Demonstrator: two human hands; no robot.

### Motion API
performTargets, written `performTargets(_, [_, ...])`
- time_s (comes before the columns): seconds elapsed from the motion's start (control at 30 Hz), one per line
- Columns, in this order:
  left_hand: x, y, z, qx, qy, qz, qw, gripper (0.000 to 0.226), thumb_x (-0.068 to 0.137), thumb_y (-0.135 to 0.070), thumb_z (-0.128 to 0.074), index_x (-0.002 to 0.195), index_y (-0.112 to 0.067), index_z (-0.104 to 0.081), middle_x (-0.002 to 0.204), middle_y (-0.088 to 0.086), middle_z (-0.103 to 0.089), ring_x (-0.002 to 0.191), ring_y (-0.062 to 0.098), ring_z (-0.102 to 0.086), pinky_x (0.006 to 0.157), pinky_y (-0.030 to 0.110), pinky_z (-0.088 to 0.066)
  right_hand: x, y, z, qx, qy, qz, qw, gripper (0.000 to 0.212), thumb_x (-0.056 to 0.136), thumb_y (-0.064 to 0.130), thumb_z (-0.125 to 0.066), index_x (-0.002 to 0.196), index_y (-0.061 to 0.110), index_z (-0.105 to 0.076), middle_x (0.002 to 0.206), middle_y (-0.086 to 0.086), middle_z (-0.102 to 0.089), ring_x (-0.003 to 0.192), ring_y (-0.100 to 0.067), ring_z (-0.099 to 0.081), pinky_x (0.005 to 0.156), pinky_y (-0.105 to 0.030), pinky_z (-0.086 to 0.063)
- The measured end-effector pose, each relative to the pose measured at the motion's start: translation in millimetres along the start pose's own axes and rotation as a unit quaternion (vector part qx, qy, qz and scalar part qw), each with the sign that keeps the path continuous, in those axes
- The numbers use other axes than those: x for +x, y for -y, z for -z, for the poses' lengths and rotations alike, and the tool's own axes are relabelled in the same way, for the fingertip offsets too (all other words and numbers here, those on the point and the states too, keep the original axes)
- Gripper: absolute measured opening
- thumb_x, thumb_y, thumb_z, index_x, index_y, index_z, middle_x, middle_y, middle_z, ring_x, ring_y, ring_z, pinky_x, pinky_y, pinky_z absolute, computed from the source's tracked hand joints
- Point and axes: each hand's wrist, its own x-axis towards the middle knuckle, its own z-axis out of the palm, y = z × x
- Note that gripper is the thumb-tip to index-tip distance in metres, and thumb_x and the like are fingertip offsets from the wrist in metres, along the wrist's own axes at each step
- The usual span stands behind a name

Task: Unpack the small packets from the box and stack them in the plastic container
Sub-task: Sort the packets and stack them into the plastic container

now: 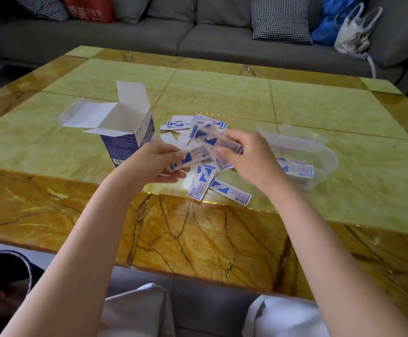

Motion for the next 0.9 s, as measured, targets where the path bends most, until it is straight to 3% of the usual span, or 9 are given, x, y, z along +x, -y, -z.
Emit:
performTargets(0.1, [-0.6,-2.2,-4.7,-0.032,0.035,0.027,0.998,0.018,0.094,-0.009,-0.047,0.091,-0.016,-0.063,0.083,0.007,-0.071,0.069,0.013,-0.07,0.062,0.022,-0.059,-2.4,-8.7,-5.7,-0.18,0.114,0.027,0.977,0.021,0.096,0.015,-0.044,0.106,0.008,-0.061,0.093,0.002,-0.05,0.092,-0.013,-0.043,0.077,-0.023,-0.035])
performTargets(0.17, [-0.4,-3.4,-5.3,-0.001,0.064,0.027,0.998,0.027,0.094,-0.004,-0.042,0.088,-0.019,-0.064,0.083,0.002,-0.07,0.073,0.011,-0.068,0.064,0.021,-0.058,-5.1,-10.4,-9.9,-0.233,0.14,0.032,0.962,0.026,0.098,0.019,-0.038,0.116,0.012,-0.055,0.1,0.002,-0.047,0.106,-0.017,-0.039,0.088,-0.031,-0.037])
performTargets(0.23, [-1.6,-3.3,-10.0,0.029,0.117,0.016,0.993,0.021,0.093,-0.008,-0.046,0.096,-0.016,-0.065,0.09,0.002,-0.068,0.079,0.01,-0.066,0.069,0.02,-0.056,-7.1,-10.1,-14.2,-0.264,0.155,0.04,0.951,0.029,0.098,0.02,-0.037,0.123,0.014,-0.052,0.107,-0.001,-0.049,0.109,-0.019,-0.038,0.091,-0.036,-0.038])
performTargets(0.33, [-2.3,-4.5,-19.2,0.049,0.13,-0.033,0.99,0.018,0.094,-0.017,-0.051,0.104,-0.01,-0.064,0.091,0.005,-0.066,0.079,0.008,-0.063,0.068,0.014,-0.055,-8.7,-8.3,-20.3,-0.315,0.133,0.063,0.938,0.028,0.097,0.022,-0.04,0.123,0.014,-0.047,0.115,-0.004,-0.047,0.113,-0.022,-0.037,0.091,-0.036,-0.036])
performTargets(0.5, [1.2,-11.8,-27.1,0.185,0.022,-0.139,0.973,0.021,0.096,-0.007,-0.04,0.097,-0.005,-0.061,0.085,0.009,-0.064,0.071,0.013,-0.062,0.067,0.022,-0.054,-8.7,-5.0,-16.0,-0.378,0.025,0.097,0.92,0.041,0.093,0.03,-0.05,0.128,0.012,-0.043,0.126,-0.008,-0.047,0.116,-0.03,-0.037,0.091,-0.04,-0.029])
performTargets(0.57, [0.3,-12.4,-32.9,0.217,0.013,-0.164,0.962,0.02,0.095,-0.008,-0.04,0.103,-0.004,-0.059,0.095,0.011,-0.066,0.077,0.015,-0.064,0.067,0.022,-0.055,-9.4,-3.0,-15.3,-0.39,0.051,0.104,0.913,0.025,0.097,0.026,-0.041,0.117,0.012,-0.049,0.116,-0.004,-0.056,0.112,-0.027,-0.043,0.089,-0.039,-0.029])
performTargets(0.63, [-0.6,-11.6,-37.0,0.279,-0.016,-0.173,0.944,0.02,0.095,-0.012,-0.043,0.108,-0.008,-0.056,0.103,0.009,-0.065,0.088,0.019,-0.064,0.073,0.028,-0.054,-12.1,-2.6,-12.9,-0.362,0.088,0.087,0.924,0.015,0.099,0.019,-0.037,0.107,0.014,-0.049,0.101,-0.003,-0.058,0.096,-0.023,-0.05,0.077,-0.034,-0.034])
performTargets(0.73, [1.8,-6.2,-36.2,0.382,-0.06,-0.19,0.903,0.027,0.093,-0.012,-0.045,0.118,-0.014,-0.056,0.115,0.004,-0.06,0.103,0.02,-0.057,0.078,0.024,-0.041,-17.3,-8.5,-3.2,-0.356,0.103,0.066,0.926,0.011,0.097,0.011,-0.04,0.099,0.015,-0.049,0.085,0.001,-0.047,0.081,-0.019,-0.049,0.062,-0.029,-0.032])
performTargets(0.9, [5.2,2.2,-54.6,0.486,-0.006,-0.229,0.843,0.032,0.093,-0.017,-0.048,0.124,-0.025,-0.056,0.131,-0.004,-0.052,0.122,0.019,-0.042,0.098,0.034,-0.035,-38.7,-22.7,4.4,-0.363,0.164,0.014,0.917,0.017,0.096,0.015,-0.042,0.109,0.015,-0.053,0.101,-0.001,-0.05,0.091,-0.017,-0.051,0.066,-0.031,-0.043])
